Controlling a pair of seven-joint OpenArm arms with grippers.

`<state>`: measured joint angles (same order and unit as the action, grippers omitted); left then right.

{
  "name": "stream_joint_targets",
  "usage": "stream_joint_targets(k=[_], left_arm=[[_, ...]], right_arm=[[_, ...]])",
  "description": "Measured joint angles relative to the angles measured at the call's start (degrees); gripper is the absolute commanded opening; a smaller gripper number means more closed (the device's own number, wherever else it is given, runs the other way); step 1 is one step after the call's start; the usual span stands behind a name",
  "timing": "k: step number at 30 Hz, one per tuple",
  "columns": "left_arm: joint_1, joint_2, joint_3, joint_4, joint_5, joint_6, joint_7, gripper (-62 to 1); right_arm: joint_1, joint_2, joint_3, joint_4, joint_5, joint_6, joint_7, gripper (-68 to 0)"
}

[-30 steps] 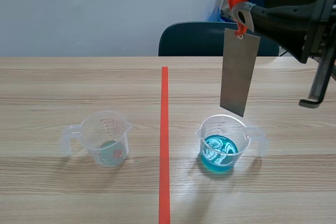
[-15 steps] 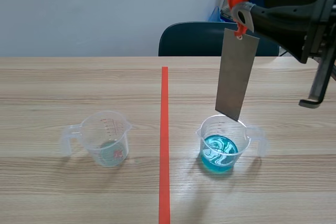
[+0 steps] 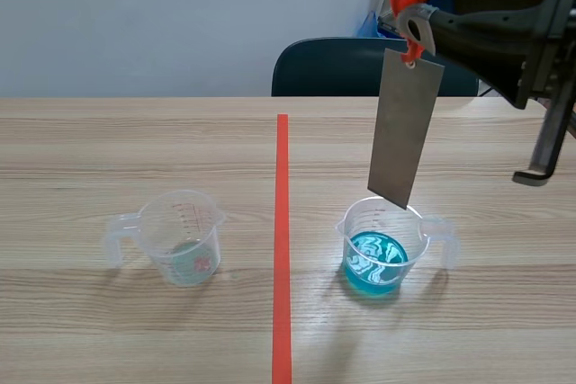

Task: Do the redox reaction experiment

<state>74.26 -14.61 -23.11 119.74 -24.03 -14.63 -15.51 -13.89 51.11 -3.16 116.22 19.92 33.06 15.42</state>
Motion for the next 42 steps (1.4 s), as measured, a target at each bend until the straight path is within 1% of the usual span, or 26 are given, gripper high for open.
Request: stream_joint_targets(k=[31, 35, 42], left_arm=[[0.0, 0.0, 0.0, 0.0, 0.0, 0.0, 0.0, 1.4], [0.0, 0.0, 0.0, 0.0, 0.0, 0.0, 0.0, 1.4], [0.0, 0.0, 0.0, 0.0, 0.0, 0.0, 0.0, 1.4]], right_arm=[[0.0, 0.0, 0.0, 0.0, 0.0, 0.0, 0.0, -66.8], [0.0, -0.52, 0.0, 0.0, -0.85, 0.02, 0.0, -66.8], [0.0, -0.5, 0.0, 0.0, -0.85, 0.0, 0.0, -66.9]])
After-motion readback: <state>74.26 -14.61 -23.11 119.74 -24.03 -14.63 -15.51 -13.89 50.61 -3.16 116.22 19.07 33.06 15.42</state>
